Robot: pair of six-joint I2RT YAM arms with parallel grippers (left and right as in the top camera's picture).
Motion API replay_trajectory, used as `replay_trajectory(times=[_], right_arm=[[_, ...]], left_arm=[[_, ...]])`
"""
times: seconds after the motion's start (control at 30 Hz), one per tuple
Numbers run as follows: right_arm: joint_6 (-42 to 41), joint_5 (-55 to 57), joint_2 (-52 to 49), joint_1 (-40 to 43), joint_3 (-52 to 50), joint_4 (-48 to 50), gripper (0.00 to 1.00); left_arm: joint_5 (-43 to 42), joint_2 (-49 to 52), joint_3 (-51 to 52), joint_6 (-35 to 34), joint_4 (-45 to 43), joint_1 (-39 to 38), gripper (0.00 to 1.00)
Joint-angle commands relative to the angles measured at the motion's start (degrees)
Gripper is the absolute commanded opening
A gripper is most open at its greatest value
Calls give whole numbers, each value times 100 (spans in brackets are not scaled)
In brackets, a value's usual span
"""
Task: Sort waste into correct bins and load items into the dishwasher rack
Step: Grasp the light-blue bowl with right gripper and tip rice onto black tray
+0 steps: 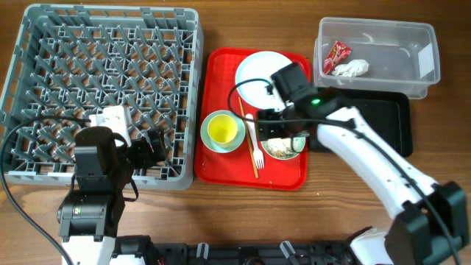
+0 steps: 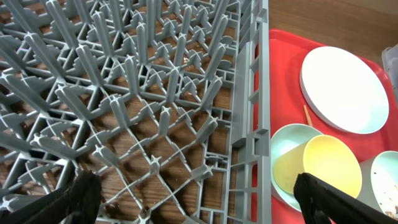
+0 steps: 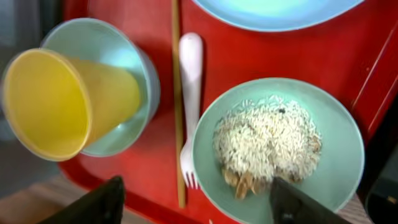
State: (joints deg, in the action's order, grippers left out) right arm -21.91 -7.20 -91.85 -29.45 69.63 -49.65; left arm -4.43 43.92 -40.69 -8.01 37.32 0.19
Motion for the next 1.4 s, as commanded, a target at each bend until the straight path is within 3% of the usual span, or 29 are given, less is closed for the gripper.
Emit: replay_trajectory(times=[0.0, 0.07, 0.23, 0.3, 0.33, 0.57, 0.7, 0.83, 1.03, 1.37], right_arm=[[-525, 590, -588, -291, -114, 409, 61], [-708, 592, -953, -299, -114, 612, 59], [-852, 420, -1655, -302, -114, 1001, 34], [-946, 417, -1746, -299, -114, 970, 18], [-977, 417, -1744, -299, -111, 933, 5], [-654, 369, -994, -142, 636, 111, 4], [-599, 142, -129, 509, 730, 28, 4], [254, -1648, -120, 2028, 573, 11, 4], [1150, -3982, -658, 3456, -299, 507, 4], [975, -6992, -1200, 5534, -1150, 1307, 4]], left_arm=[[-90, -24, -111, -13, 11, 31, 100], [-90, -24, -111, -13, 63, 31, 100], [-90, -24, -111, -13, 94, 31, 100], [-90, -24, -111, -13, 92, 31, 100], [-90, -24, -111, -13, 92, 31, 100], [-90, -24, -109, -13, 92, 31, 100], [-90, -24, -109, -13, 90, 31, 100], [-90, -24, -111, -13, 90, 31, 100], [-90, -24, -109, -13, 90, 31, 100], [-90, -24, -111, -13, 90, 31, 100]])
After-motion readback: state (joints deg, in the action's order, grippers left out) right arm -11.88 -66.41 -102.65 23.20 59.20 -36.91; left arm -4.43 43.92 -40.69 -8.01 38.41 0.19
